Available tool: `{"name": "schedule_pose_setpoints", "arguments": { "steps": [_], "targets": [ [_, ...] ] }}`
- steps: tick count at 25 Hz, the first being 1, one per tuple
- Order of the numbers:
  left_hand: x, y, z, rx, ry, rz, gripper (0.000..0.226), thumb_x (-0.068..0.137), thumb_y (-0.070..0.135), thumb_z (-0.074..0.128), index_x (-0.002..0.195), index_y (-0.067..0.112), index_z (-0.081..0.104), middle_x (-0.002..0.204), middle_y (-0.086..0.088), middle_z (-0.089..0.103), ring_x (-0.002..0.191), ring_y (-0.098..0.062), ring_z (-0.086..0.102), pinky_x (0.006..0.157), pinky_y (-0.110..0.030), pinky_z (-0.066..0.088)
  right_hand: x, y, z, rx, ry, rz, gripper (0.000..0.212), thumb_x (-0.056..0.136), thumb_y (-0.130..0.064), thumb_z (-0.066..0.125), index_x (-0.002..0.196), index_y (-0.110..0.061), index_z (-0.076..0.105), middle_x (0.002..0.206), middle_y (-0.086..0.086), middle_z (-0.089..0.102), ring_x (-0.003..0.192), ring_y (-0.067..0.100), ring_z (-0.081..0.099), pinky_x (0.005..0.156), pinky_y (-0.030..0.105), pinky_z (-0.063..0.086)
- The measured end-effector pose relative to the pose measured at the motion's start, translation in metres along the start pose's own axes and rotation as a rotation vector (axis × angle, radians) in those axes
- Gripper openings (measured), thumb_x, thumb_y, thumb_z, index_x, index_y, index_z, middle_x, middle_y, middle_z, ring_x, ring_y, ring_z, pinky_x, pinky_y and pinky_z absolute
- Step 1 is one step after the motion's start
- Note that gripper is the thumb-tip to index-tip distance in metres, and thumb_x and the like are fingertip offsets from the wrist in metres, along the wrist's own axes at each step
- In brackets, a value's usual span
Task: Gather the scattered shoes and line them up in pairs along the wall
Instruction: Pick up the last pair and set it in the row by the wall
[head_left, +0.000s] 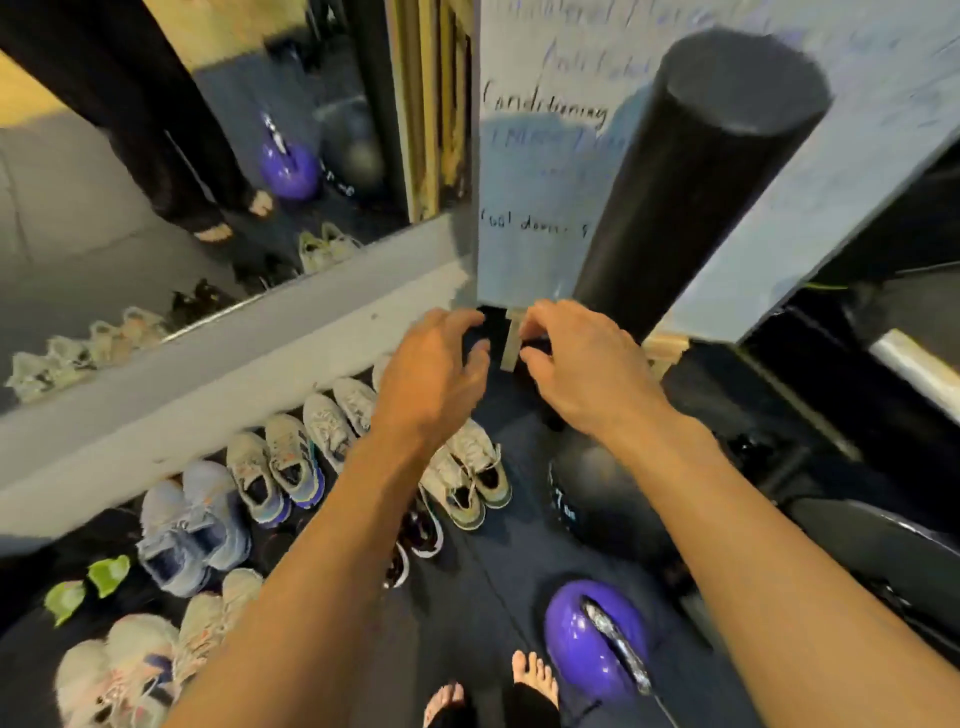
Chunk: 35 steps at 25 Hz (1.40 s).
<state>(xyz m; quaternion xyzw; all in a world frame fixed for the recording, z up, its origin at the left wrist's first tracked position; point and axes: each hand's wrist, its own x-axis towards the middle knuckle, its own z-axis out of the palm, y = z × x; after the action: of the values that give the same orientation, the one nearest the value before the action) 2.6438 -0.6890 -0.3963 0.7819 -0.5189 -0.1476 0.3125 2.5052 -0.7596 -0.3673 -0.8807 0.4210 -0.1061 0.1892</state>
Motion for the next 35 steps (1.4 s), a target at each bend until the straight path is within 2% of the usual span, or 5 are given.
{"name": "schedule_pose_setpoints", "arguments": {
  "steps": [6,15,22,31,35],
  "targets": [
    [-0.012,0.186,-0.136,0.011,-0.025,0.471,0.036,0.094,0.028,0.051,0.129,0.022,0.054,0.126,-0.005,0.057,0.115,-0.023,0.054,0.096,-0.037,0.043,-0.083,-0.067,-0.222,-0.037,0.301,0.106,0.017,0.093,-0.026,0.053,0.109,-0.022,0.057,0.111,0.003,0.06,0.095,0.027,0.057,0.082,0.043,0.048],
    [-0.14,0.447,-0.169,-0.148,-0.134,1.112,0.029,0.093,0.032,0.052,0.12,0.027,0.059,0.119,-0.002,0.06,0.11,-0.021,0.056,0.093,-0.043,0.047,-0.34,-0.089,-0.394,-0.248,0.774,0.497,0.013,0.092,-0.031,0.057,0.104,-0.028,0.059,0.1,-0.005,0.065,0.088,0.016,0.06,0.077,0.039,0.052],
    [-0.358,0.586,-0.124,-0.409,-0.359,1.373,0.023,0.089,0.025,0.056,0.109,0.024,0.067,0.11,-0.003,0.064,0.099,-0.023,0.061,0.09,-0.041,0.049,-0.613,-0.104,-0.432,-0.374,1.058,0.867,0.018,0.09,-0.026,0.059,0.108,-0.023,0.061,0.104,-0.003,0.067,0.094,0.021,0.061,0.084,0.039,0.049],
    [-0.661,0.659,-0.054,-0.569,-0.779,1.56,0.023,0.091,0.03,0.055,0.112,0.029,0.066,0.11,0.004,0.066,0.098,-0.018,0.062,0.086,-0.041,0.051,-0.916,-0.127,-0.402,-0.412,1.252,1.261,0.016,0.092,-0.033,0.059,0.105,-0.024,0.061,0.092,-0.012,0.061,0.078,0.006,0.057,0.064,0.019,0.042],
    [-0.747,0.7,-0.008,-0.565,-0.889,1.642,0.024,0.094,0.028,0.054,0.115,0.025,0.065,0.113,0.004,0.064,0.099,-0.014,0.059,0.087,-0.037,0.05,-1.011,-0.101,-0.391,-0.409,1.32,1.387,0.016,0.092,-0.035,0.058,0.103,-0.024,0.061,0.091,-0.012,0.061,0.081,0.007,0.058,0.071,0.025,0.046]
  ]
}}
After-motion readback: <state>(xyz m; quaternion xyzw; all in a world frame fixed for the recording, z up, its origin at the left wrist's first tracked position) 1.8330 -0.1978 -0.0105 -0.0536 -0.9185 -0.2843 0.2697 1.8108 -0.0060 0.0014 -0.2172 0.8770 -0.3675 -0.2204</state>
